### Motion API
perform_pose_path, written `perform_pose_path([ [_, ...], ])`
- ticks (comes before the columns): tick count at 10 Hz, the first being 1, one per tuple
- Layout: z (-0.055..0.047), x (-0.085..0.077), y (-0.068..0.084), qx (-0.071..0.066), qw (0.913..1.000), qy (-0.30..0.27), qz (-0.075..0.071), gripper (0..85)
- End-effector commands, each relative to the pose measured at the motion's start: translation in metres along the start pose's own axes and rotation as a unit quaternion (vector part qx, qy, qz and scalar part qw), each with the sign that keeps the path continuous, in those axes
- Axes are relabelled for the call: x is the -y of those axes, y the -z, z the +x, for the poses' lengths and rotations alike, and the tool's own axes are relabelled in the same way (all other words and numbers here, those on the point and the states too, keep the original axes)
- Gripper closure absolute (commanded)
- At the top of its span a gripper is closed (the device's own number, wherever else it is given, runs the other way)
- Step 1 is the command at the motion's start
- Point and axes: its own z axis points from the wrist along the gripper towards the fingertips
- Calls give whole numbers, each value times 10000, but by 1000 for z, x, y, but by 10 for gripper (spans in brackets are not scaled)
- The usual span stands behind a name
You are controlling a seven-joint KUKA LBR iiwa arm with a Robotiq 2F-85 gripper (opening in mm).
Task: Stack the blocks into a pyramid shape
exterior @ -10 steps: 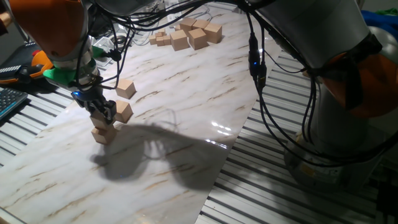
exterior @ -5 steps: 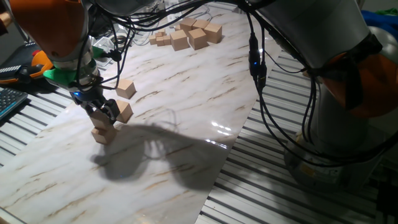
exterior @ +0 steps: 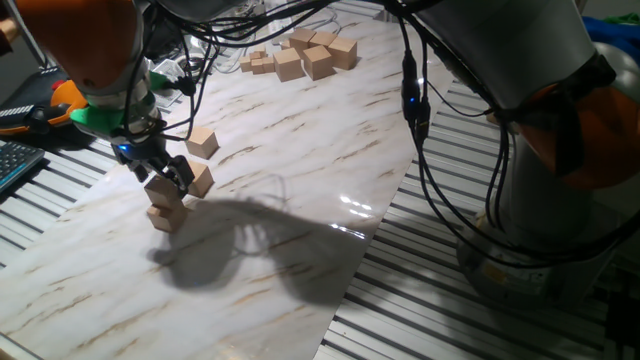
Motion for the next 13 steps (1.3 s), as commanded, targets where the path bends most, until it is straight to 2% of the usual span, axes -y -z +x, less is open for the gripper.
perform_pose_path([
  [1, 0, 0, 2, 7, 10000, 17, 10, 0],
  [3, -2, -1, 9, -9, 10000, 39, 41, 0],
  [6, -9, -4, 34, -50, 9998, 138, 93, 0],
  [7, -13, -6, 39, -120, 9996, 220, 89, 0],
  [8, -18, -6, 43, -186, 9993, 317, 23, 0],
  [10, -27, -8, 47, -261, 9981, 558, -18, 0],
  [13, -40, -9, 52, -248, 9965, 797, 8, 0],
])
